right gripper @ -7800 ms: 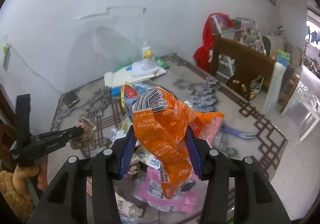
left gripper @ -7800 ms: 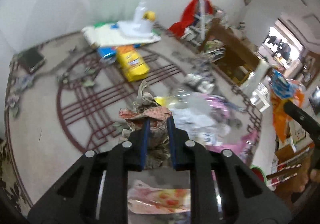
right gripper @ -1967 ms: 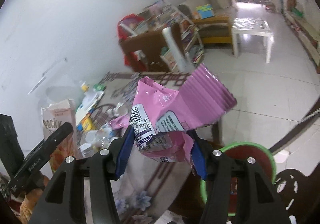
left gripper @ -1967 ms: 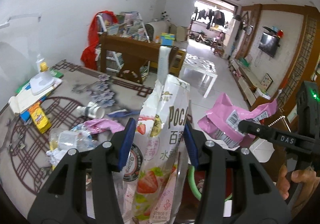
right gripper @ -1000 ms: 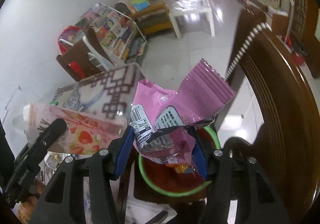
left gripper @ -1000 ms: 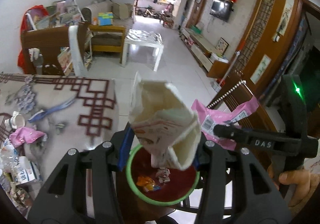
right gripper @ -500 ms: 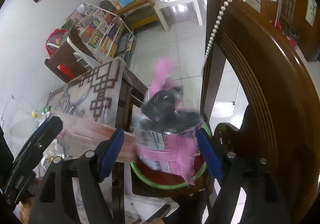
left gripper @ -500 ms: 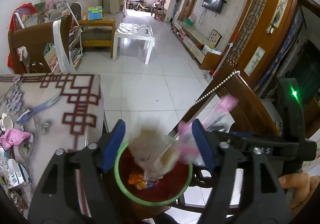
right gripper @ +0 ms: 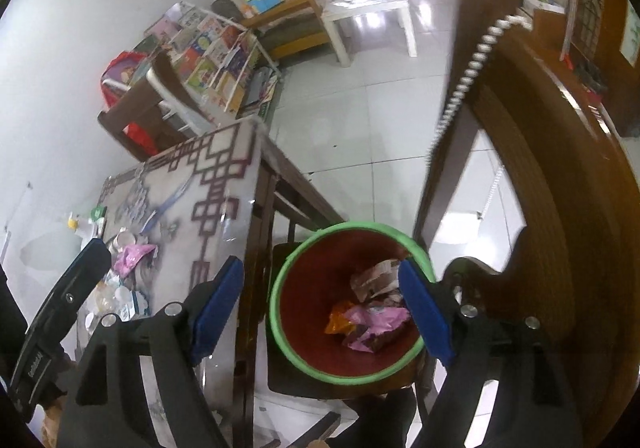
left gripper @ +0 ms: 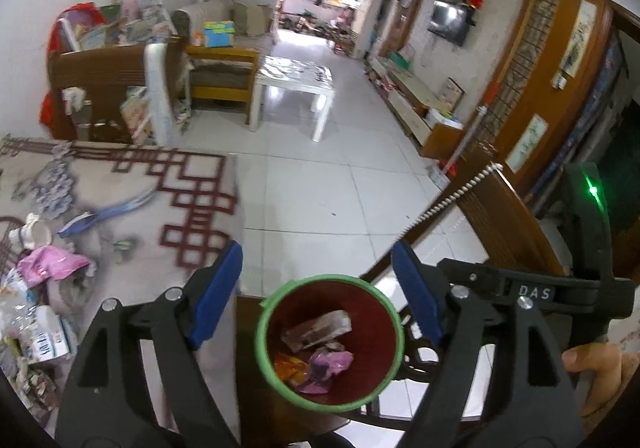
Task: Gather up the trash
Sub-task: 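Grasp crumpled white paper with left tool while right tool grasps plastic bottle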
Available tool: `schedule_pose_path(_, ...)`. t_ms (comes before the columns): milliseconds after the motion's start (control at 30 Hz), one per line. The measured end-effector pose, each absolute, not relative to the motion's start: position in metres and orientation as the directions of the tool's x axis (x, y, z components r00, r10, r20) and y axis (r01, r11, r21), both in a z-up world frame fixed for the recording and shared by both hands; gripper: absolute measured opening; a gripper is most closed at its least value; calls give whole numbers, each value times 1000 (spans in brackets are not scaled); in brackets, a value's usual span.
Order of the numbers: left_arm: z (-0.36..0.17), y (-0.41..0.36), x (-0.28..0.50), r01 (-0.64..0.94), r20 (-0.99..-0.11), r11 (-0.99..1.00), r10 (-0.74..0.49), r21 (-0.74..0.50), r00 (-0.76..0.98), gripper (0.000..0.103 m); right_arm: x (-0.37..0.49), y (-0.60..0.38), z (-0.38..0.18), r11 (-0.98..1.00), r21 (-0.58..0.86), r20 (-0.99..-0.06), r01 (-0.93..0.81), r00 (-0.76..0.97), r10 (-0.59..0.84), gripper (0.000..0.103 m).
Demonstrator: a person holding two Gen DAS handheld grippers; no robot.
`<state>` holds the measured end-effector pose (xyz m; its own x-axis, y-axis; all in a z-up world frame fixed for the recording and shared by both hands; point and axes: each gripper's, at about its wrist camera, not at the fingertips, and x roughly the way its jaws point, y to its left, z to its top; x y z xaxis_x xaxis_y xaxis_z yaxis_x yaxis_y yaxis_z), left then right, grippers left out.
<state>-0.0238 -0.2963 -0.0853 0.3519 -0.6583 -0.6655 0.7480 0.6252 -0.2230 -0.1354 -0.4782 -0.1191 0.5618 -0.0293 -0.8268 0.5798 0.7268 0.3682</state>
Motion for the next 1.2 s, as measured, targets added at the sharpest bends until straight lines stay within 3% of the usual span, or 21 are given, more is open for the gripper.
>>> schedule_pose_path(333,-91,-209,14,571,-674,787,-555,-235,487,75,-83,-423,-117,824,352,-835,445,546,62,77)
schedule_pose_path(667,-125,-50,61,210,-757,960,-274,-183,593,76,-40,-363,-126,867,364,-841,339,521,150,77)
schedule_pose_path(867,-154,13,86,80,-799,988,-154,-132,581,76,-15,-328,-129,894,345,-855,286,488,174,77)
schedule_pose_path(1200,-185,15,111,112,-817,977,-211,-179,536,74,36,-280,-129,938,318,-861,135,455,226,77)
